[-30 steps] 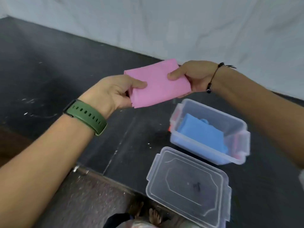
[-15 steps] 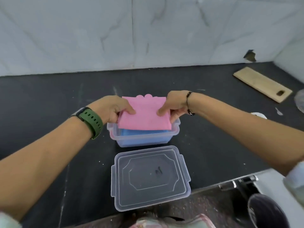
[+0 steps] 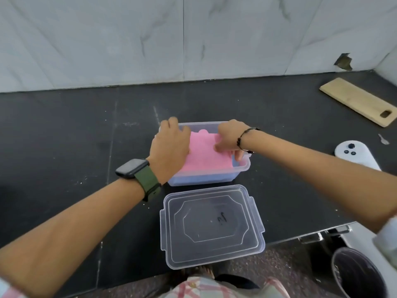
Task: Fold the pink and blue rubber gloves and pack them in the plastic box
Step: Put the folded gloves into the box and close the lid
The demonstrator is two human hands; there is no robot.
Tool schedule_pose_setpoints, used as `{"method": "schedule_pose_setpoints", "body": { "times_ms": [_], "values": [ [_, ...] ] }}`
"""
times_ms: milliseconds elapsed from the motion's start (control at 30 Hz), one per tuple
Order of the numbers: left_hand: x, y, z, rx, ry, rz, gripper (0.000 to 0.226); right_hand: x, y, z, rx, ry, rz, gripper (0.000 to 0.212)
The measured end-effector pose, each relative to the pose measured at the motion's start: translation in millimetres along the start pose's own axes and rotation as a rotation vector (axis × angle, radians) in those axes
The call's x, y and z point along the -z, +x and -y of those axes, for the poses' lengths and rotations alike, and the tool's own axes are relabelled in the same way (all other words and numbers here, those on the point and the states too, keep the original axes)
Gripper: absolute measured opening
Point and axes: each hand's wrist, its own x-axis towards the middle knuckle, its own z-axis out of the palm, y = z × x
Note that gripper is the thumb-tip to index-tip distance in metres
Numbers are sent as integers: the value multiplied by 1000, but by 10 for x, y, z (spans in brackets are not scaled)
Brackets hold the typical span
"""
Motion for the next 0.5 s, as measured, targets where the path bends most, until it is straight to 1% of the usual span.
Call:
{"method": "schedule_pose_setpoints", "body": {
  "times_ms": [67, 100, 133, 167, 200, 267, 333, 367, 433, 467, 500],
  "values": [
    [-45, 29, 12, -116, 113, -104, 28, -42, 8, 35, 40, -85, -59, 29],
    [-60, 45, 24, -194, 143, -115, 22, -64, 21, 42, 57, -136, -90, 23],
    [-89, 64, 43, -276, 155, -97, 19, -92, 34, 47, 67, -179, -122, 14],
    [-111, 80, 62, -334, 150, -47, 19, -123, 51, 47, 68, -198, -151, 13],
    [-113, 94, 83, -356, 132, 20, 21, -157, 66, 45, 61, -206, -162, 18],
    [-99, 101, 128, -324, 54, 82, 25, -192, 58, 25, 66, -185, -170, 24],
    [-55, 34, 174, -307, -21, 48, 28, -160, -19, -19, 127, -150, -228, 29],
    [-34, -35, 200, -342, -57, -31, 27, -119, -88, -61, 181, -140, -270, 30],
    [-17, -244, 288, -462, -122, -269, 24, -68, -255, -166, 341, -145, -369, 30],
    [-26, -372, 325, -527, -146, -398, 23, -65, -360, -234, 455, -137, -439, 29],
    [-50, -505, 357, -586, -154, -477, 24, -77, -478, -299, 589, -118, -520, 26]
  ]
}}
